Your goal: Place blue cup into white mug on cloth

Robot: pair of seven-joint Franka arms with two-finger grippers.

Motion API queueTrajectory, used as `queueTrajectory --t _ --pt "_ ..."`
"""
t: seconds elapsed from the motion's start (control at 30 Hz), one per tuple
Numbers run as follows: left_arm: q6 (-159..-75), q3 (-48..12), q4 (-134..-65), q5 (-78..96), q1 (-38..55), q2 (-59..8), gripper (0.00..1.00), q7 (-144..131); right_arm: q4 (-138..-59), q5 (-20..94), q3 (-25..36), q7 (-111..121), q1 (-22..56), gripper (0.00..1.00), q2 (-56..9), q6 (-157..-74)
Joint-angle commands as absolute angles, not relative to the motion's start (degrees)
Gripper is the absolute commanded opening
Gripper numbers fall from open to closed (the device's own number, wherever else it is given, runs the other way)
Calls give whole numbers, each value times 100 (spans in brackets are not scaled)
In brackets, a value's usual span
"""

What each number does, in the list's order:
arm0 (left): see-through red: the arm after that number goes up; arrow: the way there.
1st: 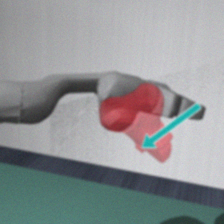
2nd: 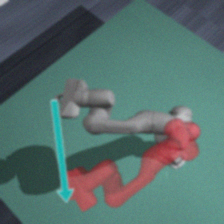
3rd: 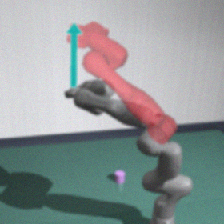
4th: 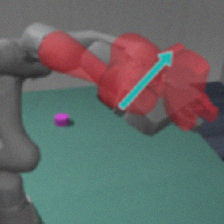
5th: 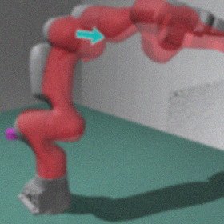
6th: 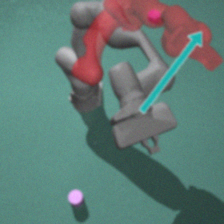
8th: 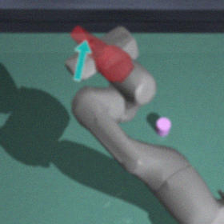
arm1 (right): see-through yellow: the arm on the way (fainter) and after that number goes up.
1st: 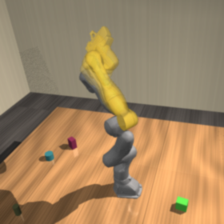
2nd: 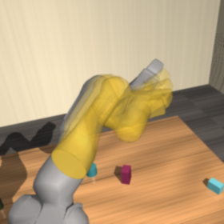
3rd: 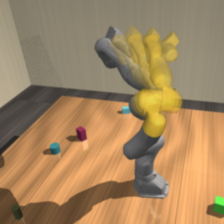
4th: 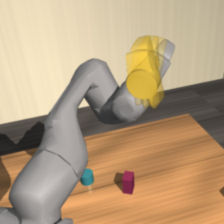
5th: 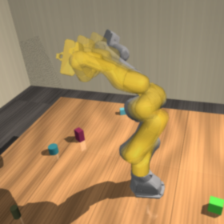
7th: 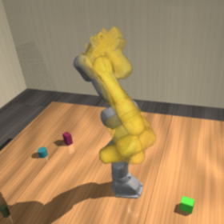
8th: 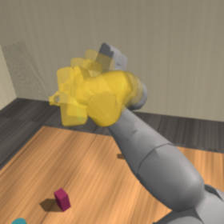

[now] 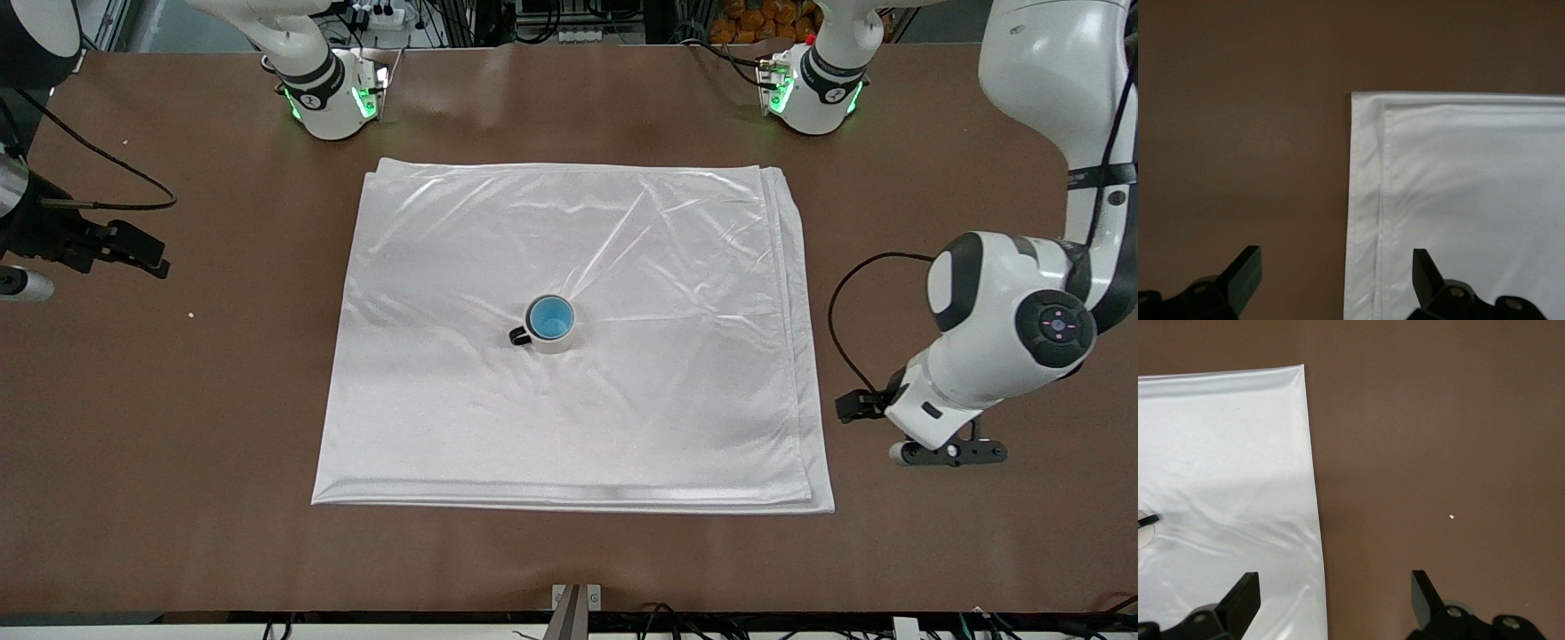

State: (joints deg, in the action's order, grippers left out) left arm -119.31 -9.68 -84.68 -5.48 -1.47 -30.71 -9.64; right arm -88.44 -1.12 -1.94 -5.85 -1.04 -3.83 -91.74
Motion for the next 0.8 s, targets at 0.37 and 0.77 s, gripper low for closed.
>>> queueTrajectory --t 0.37,0.77 --pt "-10583 -1020 -8543 -158 -809 -1969 100 -229 -8727 -44 -237 -668 -132 100 -439 -9123" --pt "-9748 -1011 -8534 -115 -826 -1494 100 -290 -8719 -35 -255 -668 -114 100 -439 -9202"
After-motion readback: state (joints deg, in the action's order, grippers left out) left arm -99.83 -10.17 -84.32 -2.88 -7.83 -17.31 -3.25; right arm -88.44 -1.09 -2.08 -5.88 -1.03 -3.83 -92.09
